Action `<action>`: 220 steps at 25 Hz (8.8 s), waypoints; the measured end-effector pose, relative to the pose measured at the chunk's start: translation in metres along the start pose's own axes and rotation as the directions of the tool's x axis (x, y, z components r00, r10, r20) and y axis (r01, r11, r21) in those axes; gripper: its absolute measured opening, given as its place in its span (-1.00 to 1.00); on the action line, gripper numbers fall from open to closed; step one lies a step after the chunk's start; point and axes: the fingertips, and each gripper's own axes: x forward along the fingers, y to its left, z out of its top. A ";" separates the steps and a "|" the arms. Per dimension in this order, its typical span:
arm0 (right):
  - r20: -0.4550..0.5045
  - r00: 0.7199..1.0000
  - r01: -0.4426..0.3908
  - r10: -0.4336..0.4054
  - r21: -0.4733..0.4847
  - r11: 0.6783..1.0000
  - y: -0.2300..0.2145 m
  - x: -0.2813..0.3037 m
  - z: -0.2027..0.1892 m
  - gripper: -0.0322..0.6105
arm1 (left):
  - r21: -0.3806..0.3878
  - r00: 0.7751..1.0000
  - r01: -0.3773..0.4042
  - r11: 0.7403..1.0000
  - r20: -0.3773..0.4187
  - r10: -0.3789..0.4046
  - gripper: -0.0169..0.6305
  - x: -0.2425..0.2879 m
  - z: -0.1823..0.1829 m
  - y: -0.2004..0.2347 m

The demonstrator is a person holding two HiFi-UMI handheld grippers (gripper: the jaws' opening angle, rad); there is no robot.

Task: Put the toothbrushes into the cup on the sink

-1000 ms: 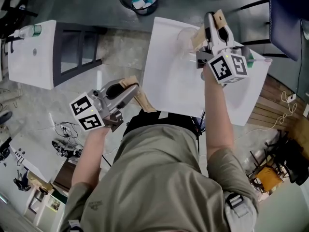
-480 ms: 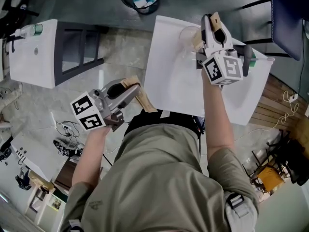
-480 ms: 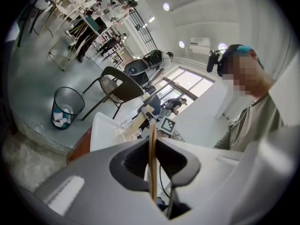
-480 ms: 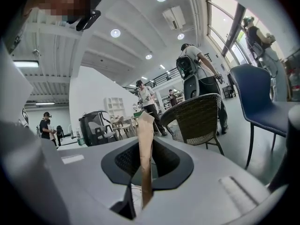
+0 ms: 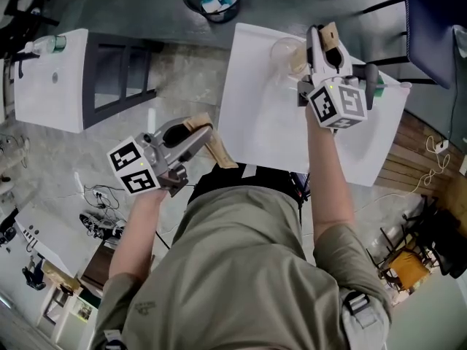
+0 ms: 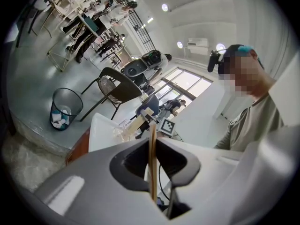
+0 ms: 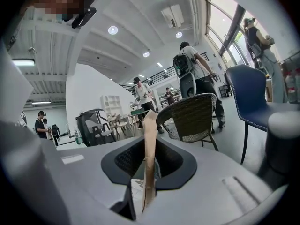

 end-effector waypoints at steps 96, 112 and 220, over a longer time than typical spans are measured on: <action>-0.333 0.903 -0.179 0.271 0.280 0.943 0.013 -0.225 -0.011 -0.87 | 0.469 0.993 -0.077 0.880 0.117 0.024 -0.82 0.187 0.179 -0.006; -0.370 0.894 -0.143 0.251 0.296 0.944 0.004 -0.225 -0.022 -0.87 | 0.433 0.993 -0.081 0.898 0.110 0.037 -0.82 0.215 0.172 0.025; -0.203 0.898 -0.353 0.391 0.202 0.914 0.096 -0.211 0.042 -0.87 | 0.317 0.993 -0.087 0.944 0.101 0.057 -0.93 0.025 0.034 -0.038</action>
